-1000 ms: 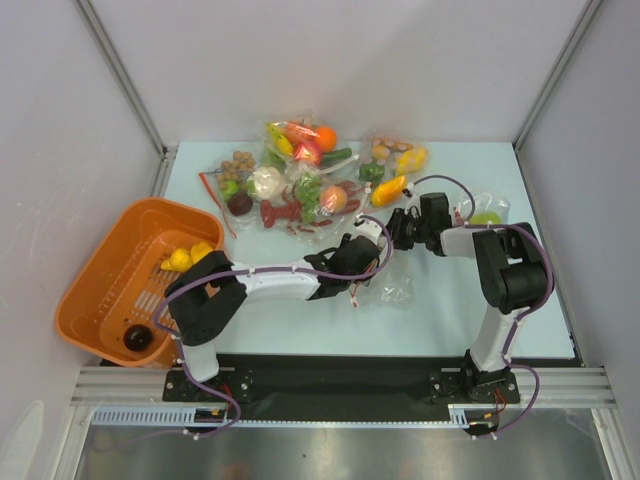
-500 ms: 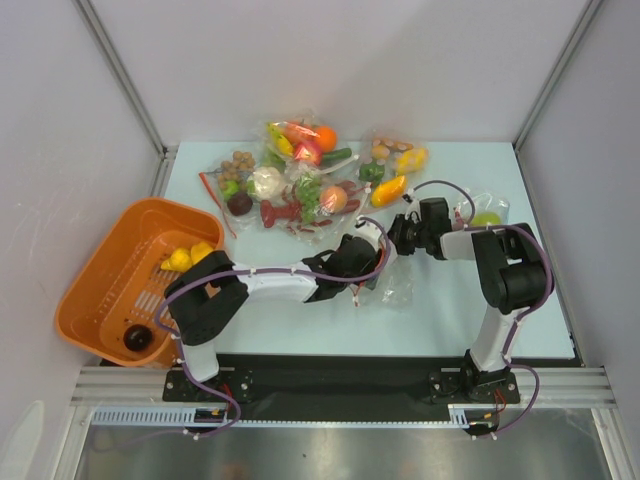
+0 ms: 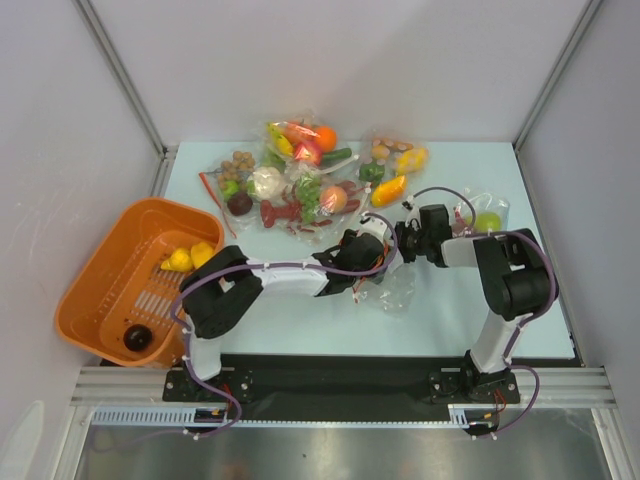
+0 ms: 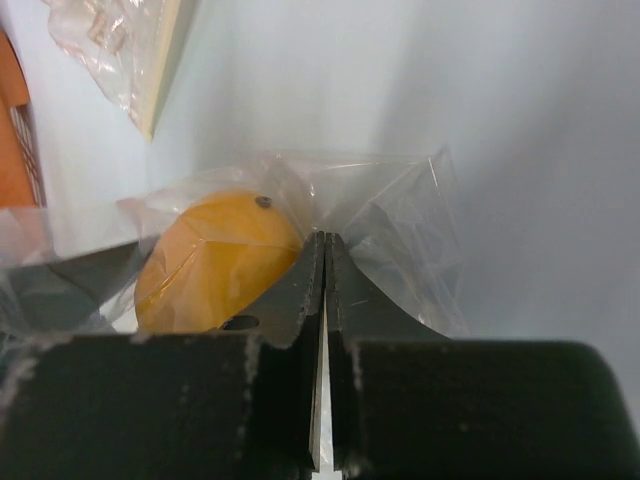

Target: Open the zip-top bag and remove the fake food

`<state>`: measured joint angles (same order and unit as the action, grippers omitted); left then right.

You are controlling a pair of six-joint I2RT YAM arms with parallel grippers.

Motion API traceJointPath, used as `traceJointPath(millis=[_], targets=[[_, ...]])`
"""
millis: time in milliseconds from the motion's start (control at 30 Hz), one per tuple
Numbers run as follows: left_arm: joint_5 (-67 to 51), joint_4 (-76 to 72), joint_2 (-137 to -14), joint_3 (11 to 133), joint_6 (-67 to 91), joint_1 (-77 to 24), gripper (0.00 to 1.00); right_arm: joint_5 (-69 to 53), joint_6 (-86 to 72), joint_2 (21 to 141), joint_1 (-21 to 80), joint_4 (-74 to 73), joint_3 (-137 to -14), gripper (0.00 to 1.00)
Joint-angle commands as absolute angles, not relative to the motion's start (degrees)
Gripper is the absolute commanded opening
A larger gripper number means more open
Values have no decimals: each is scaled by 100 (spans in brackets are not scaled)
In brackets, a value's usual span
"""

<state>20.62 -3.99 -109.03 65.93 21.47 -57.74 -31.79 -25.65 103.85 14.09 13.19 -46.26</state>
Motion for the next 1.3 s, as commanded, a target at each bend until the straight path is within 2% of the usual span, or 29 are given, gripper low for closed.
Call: traceJointPath(millis=[0, 233, 333, 367, 433, 567, 667, 800, 1267], targets=[[2276, -282, -11100, 6969, 2382, -5730, 80, -3270, -2496, 10117, 1590, 1213, -4465, 0], [2390, -185, -11188, 7005, 2435, -5739, 82, -3217, -2461, 9800, 1714, 1055, -4351, 0], [2399, -115, -11206, 6970, 2426, -5739, 79, -3182, -2443, 9712, 1723, 1020, -4316, 0], [2382, -79, -11215, 6970, 2426, -5731, 73, -3164, -2426, 9721, 1714, 1002, -4315, 0], [2364, -53, -11154, 6909, 2408, -5765, 68, -3129, -2400, 9721, 1696, 967, -4324, 0], [2198, -280, -10846, 6531, 2190, -5809, 47, -3050, -2434, 9729, 1565, 1019, -4342, 0], [1742, -623, -10443, 6136, 2057, -5810, 39, -2927, -2452, 9712, 1442, 1037, -4359, 0], [1345, -896, -9968, 5705, 2048, -5810, 39, -2786, -2400, 9668, 1249, 984, -4412, 0], [703, -589, -9124, 5362, 1942, -5801, 40, -2777, -2206, 9334, 862, 747, -4359, 0]])
